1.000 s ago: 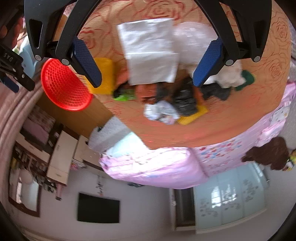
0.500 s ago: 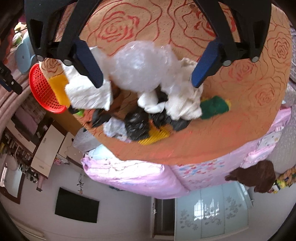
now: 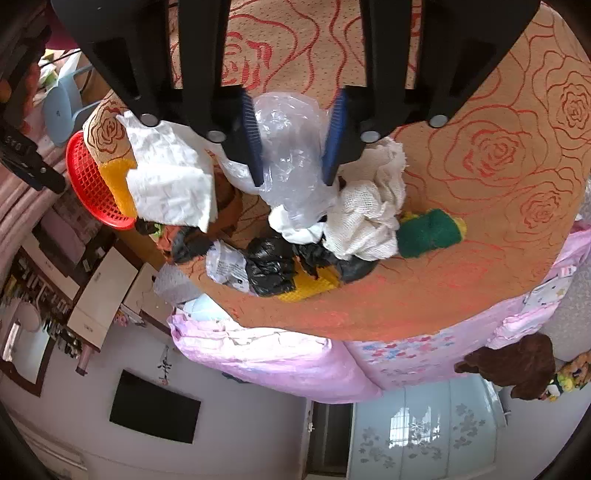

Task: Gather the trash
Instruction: 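Grasp the clear plastic bag with the left tool while the right tool grasps the yellow mesh sleeve, then carry the plastic bag and yellow mesh sleeve over the red wastebasket with both tools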

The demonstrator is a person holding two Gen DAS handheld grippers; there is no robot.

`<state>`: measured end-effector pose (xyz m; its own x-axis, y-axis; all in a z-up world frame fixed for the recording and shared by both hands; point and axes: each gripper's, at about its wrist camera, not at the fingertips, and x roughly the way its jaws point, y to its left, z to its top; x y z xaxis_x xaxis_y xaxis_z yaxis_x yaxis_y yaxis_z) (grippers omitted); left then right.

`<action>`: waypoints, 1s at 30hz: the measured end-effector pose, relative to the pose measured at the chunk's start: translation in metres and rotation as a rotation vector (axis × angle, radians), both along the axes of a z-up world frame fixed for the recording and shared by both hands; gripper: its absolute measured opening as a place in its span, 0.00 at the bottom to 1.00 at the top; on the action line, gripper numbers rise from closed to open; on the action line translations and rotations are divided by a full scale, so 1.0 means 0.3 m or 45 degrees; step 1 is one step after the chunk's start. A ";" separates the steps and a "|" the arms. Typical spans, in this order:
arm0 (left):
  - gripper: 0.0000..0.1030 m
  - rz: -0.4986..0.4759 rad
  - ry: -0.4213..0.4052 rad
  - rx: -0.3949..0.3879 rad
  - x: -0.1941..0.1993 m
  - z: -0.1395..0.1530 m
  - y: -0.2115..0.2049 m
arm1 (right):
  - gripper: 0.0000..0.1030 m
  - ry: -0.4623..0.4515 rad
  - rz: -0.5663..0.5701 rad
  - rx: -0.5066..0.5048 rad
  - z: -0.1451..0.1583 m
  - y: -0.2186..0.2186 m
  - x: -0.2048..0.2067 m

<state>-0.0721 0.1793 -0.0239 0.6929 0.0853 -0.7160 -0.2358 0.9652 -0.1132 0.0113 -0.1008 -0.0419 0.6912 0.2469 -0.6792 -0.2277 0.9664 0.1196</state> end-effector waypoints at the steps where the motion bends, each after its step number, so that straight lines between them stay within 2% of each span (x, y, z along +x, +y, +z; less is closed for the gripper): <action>1: 0.27 0.003 -0.006 -0.003 -0.003 0.005 0.003 | 0.94 0.003 0.018 -0.003 -0.002 0.017 0.007; 9: 0.26 0.062 -0.125 0.002 -0.046 0.103 0.060 | 0.94 0.032 0.149 -0.062 -0.055 0.155 0.066; 14: 0.26 0.092 -0.156 -0.012 -0.057 0.126 0.085 | 0.93 0.063 0.216 -0.082 -0.088 0.221 0.113; 16: 0.26 0.097 -0.167 -0.013 -0.064 0.134 0.088 | 0.82 0.094 0.245 -0.079 -0.105 0.241 0.128; 19: 0.26 0.098 -0.185 -0.007 -0.074 0.142 0.093 | 0.74 0.146 0.284 -0.045 -0.125 0.255 0.140; 23: 0.26 0.099 -0.190 -0.008 -0.072 0.144 0.094 | 0.57 0.141 0.334 -0.023 -0.119 0.263 0.129; 25: 0.26 0.097 -0.189 -0.008 -0.070 0.145 0.093 | 0.46 0.142 0.332 -0.008 -0.113 0.262 0.127; 26: 0.26 0.097 -0.189 -0.007 -0.070 0.145 0.094 | 0.44 0.135 0.322 -0.004 -0.108 0.257 0.127; 28: 0.26 0.094 -0.188 -0.005 -0.067 0.147 0.093 | 0.33 0.129 0.321 0.010 -0.102 0.250 0.125; 30: 0.26 0.095 -0.189 -0.003 -0.062 0.151 0.091 | 0.27 0.128 0.318 0.022 -0.095 0.238 0.125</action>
